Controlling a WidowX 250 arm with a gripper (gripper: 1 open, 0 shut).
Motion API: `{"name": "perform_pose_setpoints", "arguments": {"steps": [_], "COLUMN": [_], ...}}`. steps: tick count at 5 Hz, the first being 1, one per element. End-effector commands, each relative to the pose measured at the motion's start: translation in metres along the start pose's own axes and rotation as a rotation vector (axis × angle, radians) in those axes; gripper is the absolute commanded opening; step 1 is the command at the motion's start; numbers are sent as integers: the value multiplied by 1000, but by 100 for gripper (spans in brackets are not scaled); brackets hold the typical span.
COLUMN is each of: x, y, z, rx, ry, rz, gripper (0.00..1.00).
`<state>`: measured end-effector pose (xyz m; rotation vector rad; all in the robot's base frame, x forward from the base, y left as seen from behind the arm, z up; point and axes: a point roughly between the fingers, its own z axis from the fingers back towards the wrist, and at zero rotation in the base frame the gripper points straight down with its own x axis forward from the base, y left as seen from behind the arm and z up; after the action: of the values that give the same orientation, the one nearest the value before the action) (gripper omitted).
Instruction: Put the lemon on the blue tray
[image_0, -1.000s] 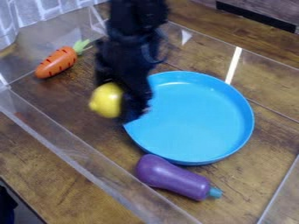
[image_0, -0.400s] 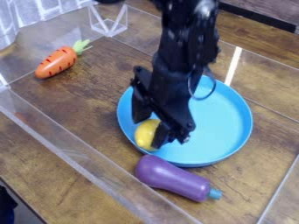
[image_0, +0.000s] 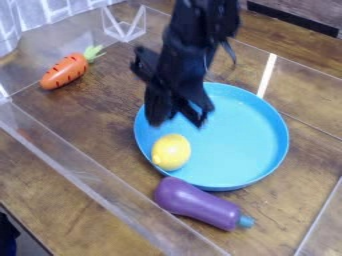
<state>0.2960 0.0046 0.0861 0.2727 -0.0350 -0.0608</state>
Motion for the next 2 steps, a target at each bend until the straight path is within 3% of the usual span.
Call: {"name": "perform_pose_setpoints", "arguments": {"steps": [1,2], "x": [9,9], "y": [36,49], "z": [34,31], "rx": [11,14], "ry": [-72,-64], "rz": [135,145], "gripper": [0,100]}}
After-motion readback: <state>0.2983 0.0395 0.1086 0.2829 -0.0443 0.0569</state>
